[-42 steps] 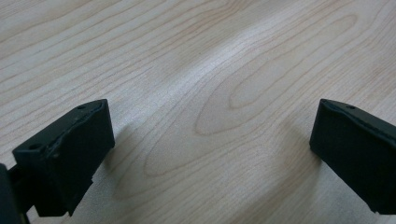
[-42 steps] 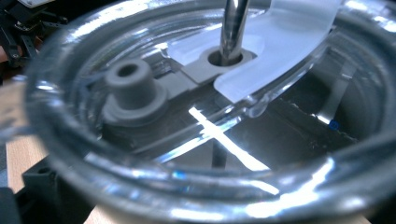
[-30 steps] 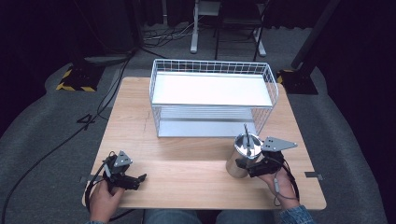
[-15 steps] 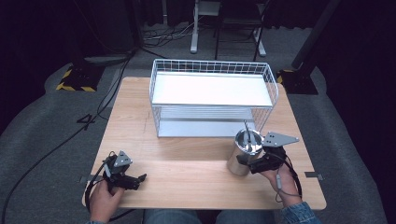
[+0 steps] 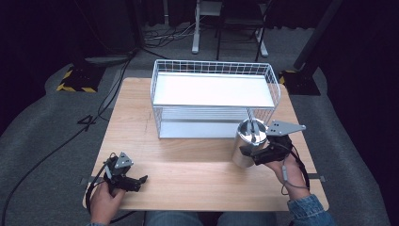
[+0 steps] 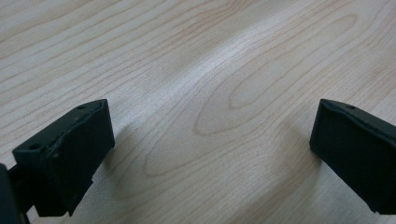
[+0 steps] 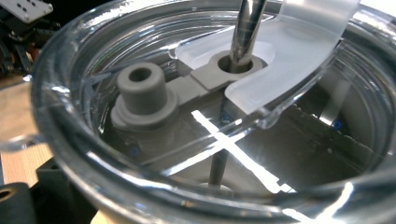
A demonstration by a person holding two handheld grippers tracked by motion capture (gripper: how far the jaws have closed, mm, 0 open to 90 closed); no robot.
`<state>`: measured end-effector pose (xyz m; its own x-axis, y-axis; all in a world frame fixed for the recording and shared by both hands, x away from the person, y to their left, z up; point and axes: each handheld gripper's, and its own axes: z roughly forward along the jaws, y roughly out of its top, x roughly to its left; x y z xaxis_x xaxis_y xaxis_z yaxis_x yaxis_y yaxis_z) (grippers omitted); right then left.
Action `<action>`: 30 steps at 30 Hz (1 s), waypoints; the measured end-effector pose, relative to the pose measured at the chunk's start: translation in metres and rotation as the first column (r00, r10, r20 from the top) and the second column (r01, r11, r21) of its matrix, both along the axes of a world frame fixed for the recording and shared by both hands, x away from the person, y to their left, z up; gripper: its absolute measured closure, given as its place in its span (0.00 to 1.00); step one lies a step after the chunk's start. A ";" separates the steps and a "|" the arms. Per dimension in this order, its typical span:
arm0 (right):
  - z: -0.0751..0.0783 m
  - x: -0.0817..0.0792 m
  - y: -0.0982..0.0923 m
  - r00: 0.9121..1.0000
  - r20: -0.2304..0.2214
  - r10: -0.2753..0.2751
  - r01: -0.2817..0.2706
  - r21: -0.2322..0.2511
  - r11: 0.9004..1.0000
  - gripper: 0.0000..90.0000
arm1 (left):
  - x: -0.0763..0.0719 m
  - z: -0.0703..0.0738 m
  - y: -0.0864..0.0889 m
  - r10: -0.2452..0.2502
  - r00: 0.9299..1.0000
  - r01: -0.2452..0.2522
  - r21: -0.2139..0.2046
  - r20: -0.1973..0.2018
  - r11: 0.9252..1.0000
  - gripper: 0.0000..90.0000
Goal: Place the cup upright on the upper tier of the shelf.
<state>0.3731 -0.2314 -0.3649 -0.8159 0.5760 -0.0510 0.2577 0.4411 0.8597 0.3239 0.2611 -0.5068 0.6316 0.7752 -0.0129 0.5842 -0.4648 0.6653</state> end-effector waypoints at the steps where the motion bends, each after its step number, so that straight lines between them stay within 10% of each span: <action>1: 0.007 0.002 0.000 1.000 0.005 0.000 0.000 0.001 1.000 0.04 | 0.000 0.000 0.000 -0.001 1.000 0.001 0.002 0.001 1.000 0.00; 30: 0.100 0.031 -0.001 0.997 0.066 -0.041 0.040 0.024 0.999 0.04 | 0.000 0.000 0.000 0.000 1.000 0.000 0.001 0.001 1.000 0.00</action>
